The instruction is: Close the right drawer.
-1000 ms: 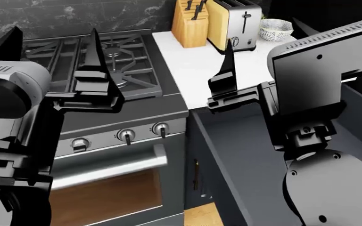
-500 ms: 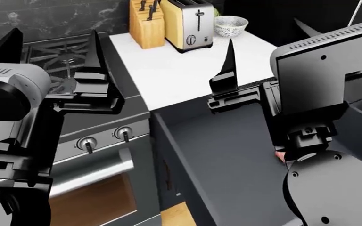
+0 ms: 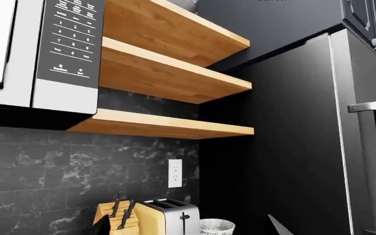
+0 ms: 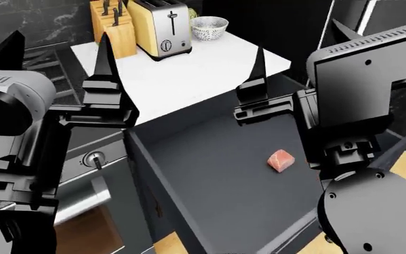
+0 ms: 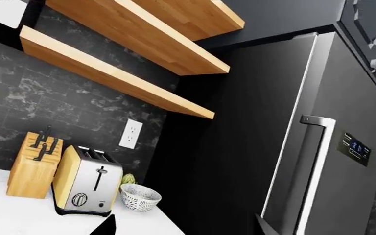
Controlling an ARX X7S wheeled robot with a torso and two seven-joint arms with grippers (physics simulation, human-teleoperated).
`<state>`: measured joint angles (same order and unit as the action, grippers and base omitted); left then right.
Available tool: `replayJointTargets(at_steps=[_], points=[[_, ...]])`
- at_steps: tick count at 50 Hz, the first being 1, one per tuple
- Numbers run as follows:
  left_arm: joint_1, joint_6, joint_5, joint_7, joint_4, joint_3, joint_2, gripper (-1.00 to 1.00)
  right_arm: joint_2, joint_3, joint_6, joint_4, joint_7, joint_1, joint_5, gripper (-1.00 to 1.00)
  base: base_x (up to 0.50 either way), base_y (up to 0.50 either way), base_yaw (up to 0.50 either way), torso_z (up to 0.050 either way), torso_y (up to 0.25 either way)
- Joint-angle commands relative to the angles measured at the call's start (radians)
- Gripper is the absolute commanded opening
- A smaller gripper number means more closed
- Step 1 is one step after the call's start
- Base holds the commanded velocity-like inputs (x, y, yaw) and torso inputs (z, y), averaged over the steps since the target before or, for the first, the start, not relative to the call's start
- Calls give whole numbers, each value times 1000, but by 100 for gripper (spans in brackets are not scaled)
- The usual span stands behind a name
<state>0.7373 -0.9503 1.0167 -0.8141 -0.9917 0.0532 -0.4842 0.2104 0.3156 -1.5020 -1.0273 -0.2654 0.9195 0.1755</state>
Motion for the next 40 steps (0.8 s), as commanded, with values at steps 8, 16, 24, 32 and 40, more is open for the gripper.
replayJointTargets(at_steps=[8,16,24,32,40], points=[[-3,20,6,-13,-1,15,-13,100,2,-26,16,-6,-16,-13,23,100,0,0,-500,0,0],[-7,30,6,-18,0,16,-22,100,2,-35,17,-6,-29,-17,33,100,0,0,-500,0,0],[-6,38,12,-24,0,21,-27,100,21,0,3,-2,-73,5,26,100,-25,-30,-44,0,0],[0,42,18,-31,2,27,-32,100,4,-43,-18,-10,-87,8,34,100,133,-136,0,0,0],[9,45,25,-37,3,35,-35,100,10,-45,-4,-13,-104,9,61,100,229,-221,0,0,0]])
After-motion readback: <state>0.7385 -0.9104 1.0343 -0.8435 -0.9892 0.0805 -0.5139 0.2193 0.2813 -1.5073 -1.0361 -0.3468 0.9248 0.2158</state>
